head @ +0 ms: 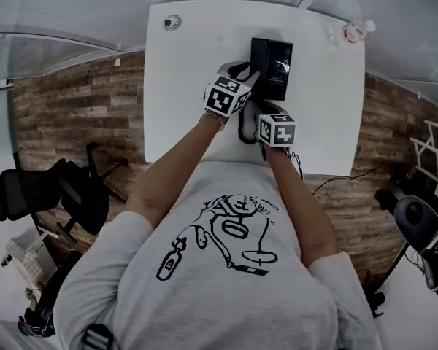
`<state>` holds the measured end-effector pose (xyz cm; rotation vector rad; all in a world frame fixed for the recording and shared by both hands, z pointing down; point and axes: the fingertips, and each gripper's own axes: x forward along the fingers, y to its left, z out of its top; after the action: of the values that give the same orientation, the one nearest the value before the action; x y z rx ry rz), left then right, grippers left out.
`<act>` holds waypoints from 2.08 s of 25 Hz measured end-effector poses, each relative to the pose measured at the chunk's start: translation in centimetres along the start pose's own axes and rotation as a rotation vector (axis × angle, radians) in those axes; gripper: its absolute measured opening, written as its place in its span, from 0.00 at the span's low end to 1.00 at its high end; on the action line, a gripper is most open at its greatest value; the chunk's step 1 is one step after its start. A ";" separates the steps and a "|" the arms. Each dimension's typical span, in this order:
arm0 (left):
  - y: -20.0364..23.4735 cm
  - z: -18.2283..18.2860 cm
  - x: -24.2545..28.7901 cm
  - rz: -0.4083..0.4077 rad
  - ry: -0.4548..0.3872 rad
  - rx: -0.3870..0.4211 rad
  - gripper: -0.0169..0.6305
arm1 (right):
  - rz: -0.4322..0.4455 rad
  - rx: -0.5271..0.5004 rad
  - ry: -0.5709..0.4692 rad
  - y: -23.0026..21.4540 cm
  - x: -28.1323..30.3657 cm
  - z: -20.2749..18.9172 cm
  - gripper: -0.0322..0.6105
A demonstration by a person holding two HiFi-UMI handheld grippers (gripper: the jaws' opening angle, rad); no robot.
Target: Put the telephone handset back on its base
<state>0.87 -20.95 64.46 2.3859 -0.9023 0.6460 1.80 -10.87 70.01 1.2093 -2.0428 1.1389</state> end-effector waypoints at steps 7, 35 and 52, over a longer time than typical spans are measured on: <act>0.3 0.0 0.3 0.033 0.022 0.076 0.21 | 0.016 0.047 0.031 -0.2 1.0 0.3 0.10; 0.4 -0.1 -1.0 0.071 0.002 0.030 0.21 | -0.070 -0.252 -0.131 -0.2 -3.3 4.1 0.07; -6.4 8.0 -16.6 0.134 -0.343 -0.035 0.19 | -0.025 -0.445 -0.443 2.7 -21.5 13.0 0.07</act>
<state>-3.70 -13.90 46.90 2.4616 -1.2132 0.2661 9.62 -11.46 46.01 1.3238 -2.4190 0.3787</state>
